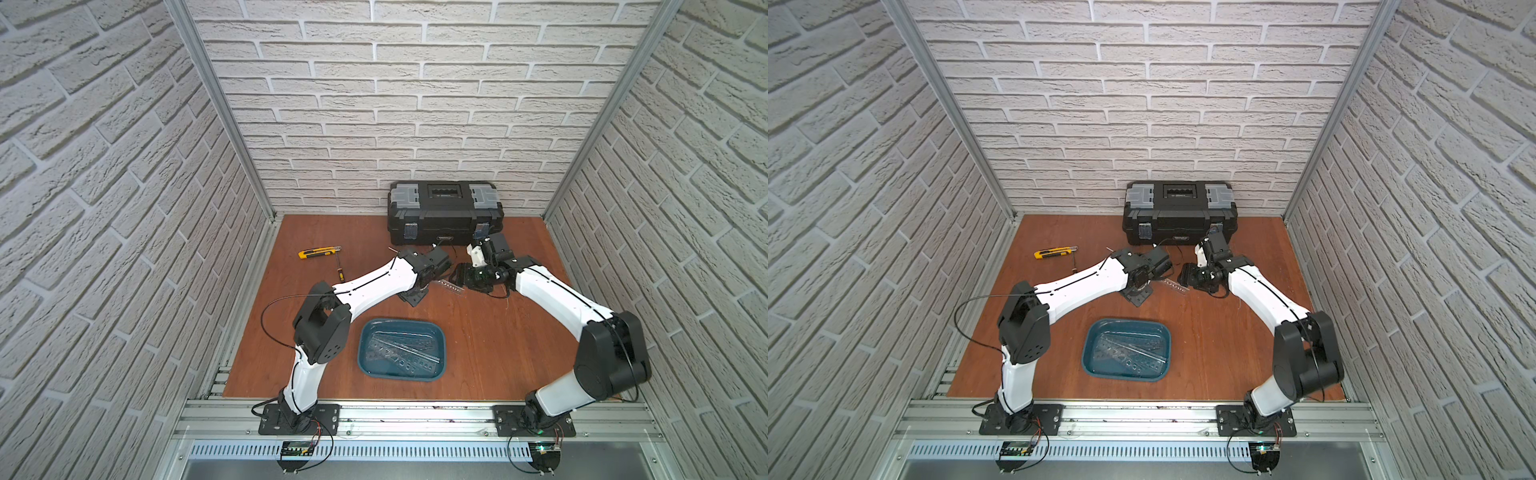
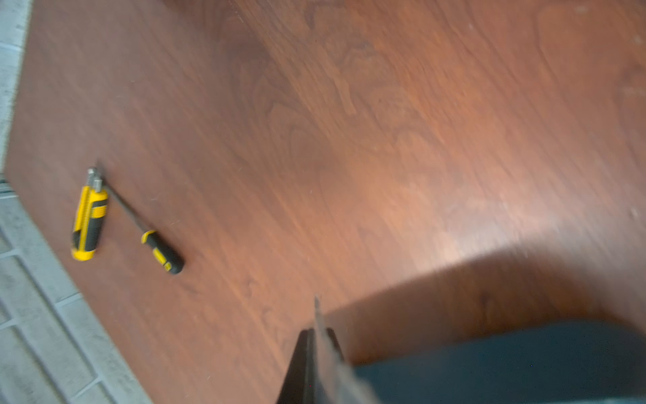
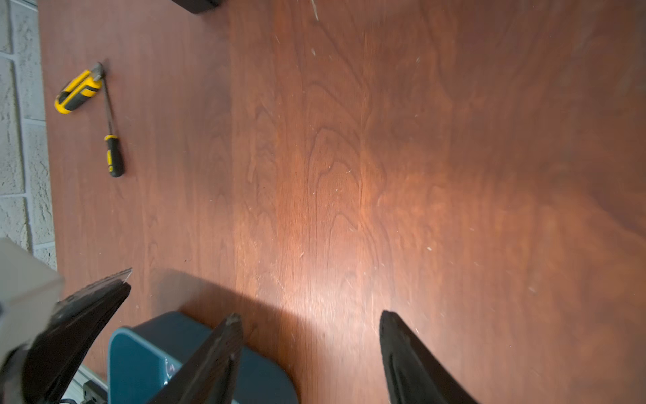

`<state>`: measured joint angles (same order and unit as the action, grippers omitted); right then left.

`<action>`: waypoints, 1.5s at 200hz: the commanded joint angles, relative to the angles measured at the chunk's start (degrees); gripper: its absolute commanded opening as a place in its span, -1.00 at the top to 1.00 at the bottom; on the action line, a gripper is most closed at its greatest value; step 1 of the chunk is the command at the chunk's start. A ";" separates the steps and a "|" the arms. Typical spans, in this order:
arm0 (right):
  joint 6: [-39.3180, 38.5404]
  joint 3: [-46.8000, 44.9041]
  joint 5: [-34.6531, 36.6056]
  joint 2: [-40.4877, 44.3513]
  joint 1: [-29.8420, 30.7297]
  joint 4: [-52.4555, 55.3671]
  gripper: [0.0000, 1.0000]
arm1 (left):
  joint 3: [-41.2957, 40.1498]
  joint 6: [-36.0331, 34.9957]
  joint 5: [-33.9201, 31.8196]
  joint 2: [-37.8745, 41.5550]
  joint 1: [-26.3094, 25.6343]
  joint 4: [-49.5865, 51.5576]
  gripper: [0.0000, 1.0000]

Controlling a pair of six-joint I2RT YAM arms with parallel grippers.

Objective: Put the scattered rulers into the storage box
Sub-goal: Place the ruler in the storage box.

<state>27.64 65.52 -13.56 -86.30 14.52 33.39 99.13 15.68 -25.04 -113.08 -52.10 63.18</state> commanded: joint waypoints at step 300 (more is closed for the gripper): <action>4.40 -11.27 -1.34 28.31 0.25 5.85 -0.40 | -26.24 28.26 -6.15 18.24 -17.37 20.00 -0.16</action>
<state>31.40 54.72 -14.46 -57.98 14.52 41.80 71.20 44.16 -30.63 -97.76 -70.19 81.03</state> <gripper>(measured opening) 0.699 0.561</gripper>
